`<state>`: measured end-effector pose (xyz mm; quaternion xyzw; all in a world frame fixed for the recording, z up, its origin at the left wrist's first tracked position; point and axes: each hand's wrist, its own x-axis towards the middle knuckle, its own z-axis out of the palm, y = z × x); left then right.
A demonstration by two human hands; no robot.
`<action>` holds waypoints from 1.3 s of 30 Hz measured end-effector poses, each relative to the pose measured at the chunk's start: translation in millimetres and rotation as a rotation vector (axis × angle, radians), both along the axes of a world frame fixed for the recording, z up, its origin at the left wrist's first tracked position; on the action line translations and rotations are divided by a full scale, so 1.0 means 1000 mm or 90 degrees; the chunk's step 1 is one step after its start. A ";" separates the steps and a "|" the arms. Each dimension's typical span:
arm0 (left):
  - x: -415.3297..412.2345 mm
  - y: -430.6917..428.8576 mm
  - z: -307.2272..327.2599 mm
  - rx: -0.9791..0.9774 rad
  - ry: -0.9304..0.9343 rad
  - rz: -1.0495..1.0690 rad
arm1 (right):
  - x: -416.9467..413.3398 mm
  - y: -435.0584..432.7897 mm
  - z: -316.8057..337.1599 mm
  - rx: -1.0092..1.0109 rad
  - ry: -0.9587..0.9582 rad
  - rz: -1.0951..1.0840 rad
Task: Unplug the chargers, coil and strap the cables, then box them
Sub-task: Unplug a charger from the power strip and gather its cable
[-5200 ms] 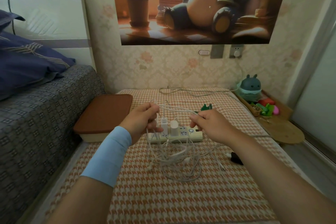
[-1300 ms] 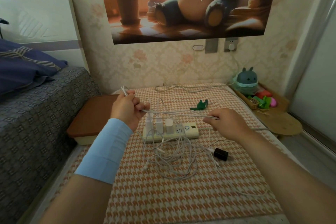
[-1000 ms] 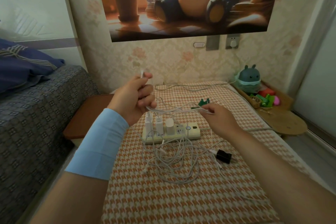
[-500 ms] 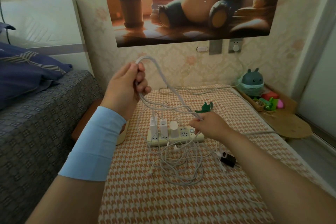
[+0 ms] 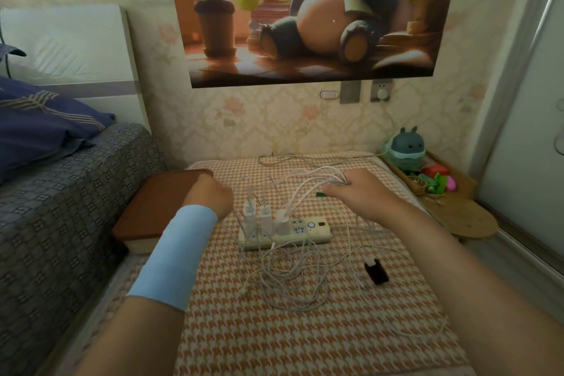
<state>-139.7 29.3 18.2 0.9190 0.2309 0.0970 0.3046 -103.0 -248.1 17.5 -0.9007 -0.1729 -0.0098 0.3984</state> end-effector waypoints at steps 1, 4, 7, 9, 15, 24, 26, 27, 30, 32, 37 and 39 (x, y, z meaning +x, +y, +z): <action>-0.007 -0.013 0.008 0.056 -0.028 -0.021 | -0.002 0.000 0.004 -0.029 -0.007 0.010; -0.036 -0.069 0.037 0.086 -0.228 -0.276 | -0.007 0.002 0.008 -0.116 -0.025 0.042; -0.046 -0.113 0.040 0.061 -0.058 -0.530 | -0.010 0.004 0.009 -0.116 -0.013 0.039; -0.037 -0.117 0.025 0.043 0.025 -0.541 | -0.010 0.003 0.011 -0.128 -0.020 0.030; -0.016 -0.097 0.013 0.009 0.027 -0.469 | -0.014 -0.007 0.011 -0.073 0.007 0.070; -0.017 -0.075 0.035 -0.260 -0.072 -0.412 | -0.006 -0.028 0.002 -0.094 0.098 0.078; -0.016 -0.067 0.036 -0.305 -0.084 -0.390 | -0.004 -0.030 -0.007 -0.078 0.128 0.110; -0.015 -0.062 0.035 -0.311 -0.091 -0.378 | -0.004 -0.031 -0.011 -0.054 0.148 0.132; -0.014 -0.048 0.033 -0.277 -0.125 -0.337 | -0.003 -0.032 -0.022 0.086 0.254 0.178; -0.014 -0.042 0.031 -0.215 -0.152 -0.315 | -0.001 -0.030 -0.024 0.118 0.280 0.171; -0.010 -0.036 0.026 -0.191 -0.215 -0.279 | -0.003 -0.021 -0.026 0.141 0.327 0.177; -0.008 -0.034 0.025 -0.285 -0.201 -0.279 | -0.004 -0.017 -0.031 0.252 0.418 0.217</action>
